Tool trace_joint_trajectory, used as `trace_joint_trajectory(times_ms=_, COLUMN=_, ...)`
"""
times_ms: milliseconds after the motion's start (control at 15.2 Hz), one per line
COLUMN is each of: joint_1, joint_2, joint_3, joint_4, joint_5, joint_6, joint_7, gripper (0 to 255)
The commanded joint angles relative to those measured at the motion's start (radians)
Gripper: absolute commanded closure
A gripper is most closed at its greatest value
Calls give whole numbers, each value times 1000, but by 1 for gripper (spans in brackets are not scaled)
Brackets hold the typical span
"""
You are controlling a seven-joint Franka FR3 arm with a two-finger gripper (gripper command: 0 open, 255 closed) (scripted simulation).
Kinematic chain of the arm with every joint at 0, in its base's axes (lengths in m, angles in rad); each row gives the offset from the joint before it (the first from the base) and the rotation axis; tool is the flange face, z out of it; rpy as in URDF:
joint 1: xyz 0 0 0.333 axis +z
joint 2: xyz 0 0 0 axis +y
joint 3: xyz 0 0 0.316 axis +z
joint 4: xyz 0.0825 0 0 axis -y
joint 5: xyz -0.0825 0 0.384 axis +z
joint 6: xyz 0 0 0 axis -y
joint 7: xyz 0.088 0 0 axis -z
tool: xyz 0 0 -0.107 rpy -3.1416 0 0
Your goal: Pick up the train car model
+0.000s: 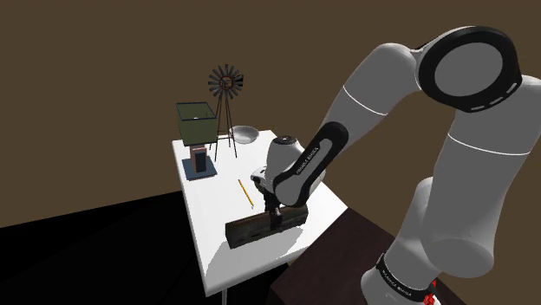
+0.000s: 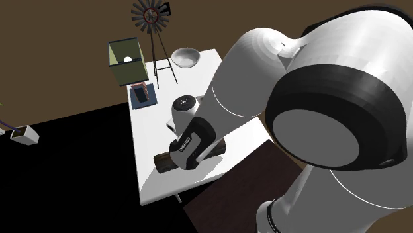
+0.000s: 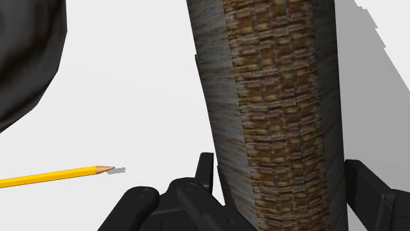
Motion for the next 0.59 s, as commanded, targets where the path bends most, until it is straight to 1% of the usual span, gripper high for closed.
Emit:
trace_joint_trajectory(times_ms=0, joint_1=0, joint_2=1, joint_3=1, joint_4=0, joint_5=1, joint_6=1, joint_7=1, gripper=255)
trace_joint_trajectory(times_ms=330, joint_1=0, joint_2=4, joint_3=1, joint_4=0, joint_5=1, joint_6=3, joint_7=0, gripper=255)
trace_joint_trajectory(times_ms=528, joint_1=4, joint_2=-47, joint_3=-6, joint_4=-4, joint_5=-15, joint_6=-43, joint_7=11, gripper=255)
